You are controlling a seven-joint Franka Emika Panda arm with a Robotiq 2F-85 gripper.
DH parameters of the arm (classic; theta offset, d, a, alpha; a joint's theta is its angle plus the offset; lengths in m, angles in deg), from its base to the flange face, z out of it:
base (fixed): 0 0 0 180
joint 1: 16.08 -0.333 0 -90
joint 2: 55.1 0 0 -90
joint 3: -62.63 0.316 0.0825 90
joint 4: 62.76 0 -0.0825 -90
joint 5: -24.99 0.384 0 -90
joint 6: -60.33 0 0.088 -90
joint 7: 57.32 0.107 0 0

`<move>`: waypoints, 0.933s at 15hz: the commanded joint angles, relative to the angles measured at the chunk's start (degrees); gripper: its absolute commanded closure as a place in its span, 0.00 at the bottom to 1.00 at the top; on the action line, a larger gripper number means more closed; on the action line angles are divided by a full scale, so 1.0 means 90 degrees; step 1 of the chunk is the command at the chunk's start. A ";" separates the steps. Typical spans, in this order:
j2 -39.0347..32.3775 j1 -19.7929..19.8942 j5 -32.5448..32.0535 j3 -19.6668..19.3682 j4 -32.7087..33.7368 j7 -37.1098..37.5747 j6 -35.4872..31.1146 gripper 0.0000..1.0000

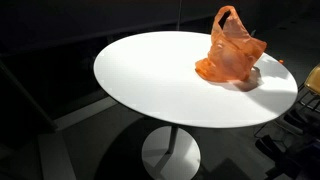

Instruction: Put the white container in the orange plastic bag.

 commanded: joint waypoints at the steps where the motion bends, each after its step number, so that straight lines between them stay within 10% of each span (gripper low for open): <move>1: -0.0001 0.0035 0.0018 0.0037 0.0013 -0.0013 0.0016 0.00; 14: -0.0964 -0.0094 0.0297 0.0404 0.1346 0.0970 -0.0204 0.00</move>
